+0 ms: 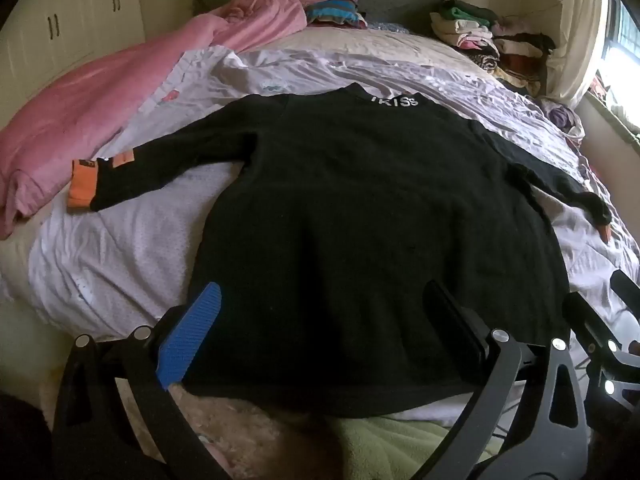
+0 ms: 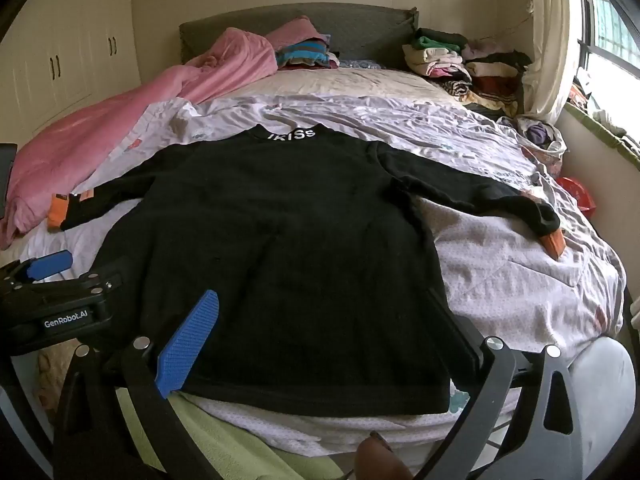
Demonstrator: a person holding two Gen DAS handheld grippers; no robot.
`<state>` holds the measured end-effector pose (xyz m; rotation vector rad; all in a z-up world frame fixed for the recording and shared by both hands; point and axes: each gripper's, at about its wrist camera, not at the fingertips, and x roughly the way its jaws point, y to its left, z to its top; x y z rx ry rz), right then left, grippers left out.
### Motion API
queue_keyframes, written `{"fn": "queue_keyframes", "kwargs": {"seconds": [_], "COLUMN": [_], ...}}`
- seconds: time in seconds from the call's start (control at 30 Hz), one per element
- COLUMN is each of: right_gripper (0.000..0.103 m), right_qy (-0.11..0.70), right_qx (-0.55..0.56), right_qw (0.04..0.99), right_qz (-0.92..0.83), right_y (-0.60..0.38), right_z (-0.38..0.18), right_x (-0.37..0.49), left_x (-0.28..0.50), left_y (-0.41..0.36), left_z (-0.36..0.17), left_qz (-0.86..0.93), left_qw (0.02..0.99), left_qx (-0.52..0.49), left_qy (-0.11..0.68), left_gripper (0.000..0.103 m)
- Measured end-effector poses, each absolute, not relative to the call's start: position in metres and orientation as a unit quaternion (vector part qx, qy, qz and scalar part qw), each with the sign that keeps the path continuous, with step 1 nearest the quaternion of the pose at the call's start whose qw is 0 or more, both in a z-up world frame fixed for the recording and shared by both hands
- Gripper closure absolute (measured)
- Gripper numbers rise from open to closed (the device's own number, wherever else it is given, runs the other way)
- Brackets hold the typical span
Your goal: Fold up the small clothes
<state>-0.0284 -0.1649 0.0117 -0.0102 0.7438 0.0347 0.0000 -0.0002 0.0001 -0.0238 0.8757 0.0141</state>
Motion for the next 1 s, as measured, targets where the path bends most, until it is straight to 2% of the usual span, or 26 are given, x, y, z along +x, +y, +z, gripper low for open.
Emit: {"fn": "queue_keyframes", "kwargs": {"seconds": [1.0], "right_gripper": [0.004], "right_qy": [0.362], "right_qx": [-0.003], "right_qw": [0.932], "right_qz": [0.017], "right_y": [-0.1660], "right_z": [0.0116], "right_x": [-0.0297], "left_x": [0.0002], "left_y": [-0.0003], "left_z": [0.0001], "left_qz": [0.007], "left_qw": [0.906], "left_qx": [-0.012], "left_qy": [0.424], "left_gripper": [0.008]}}
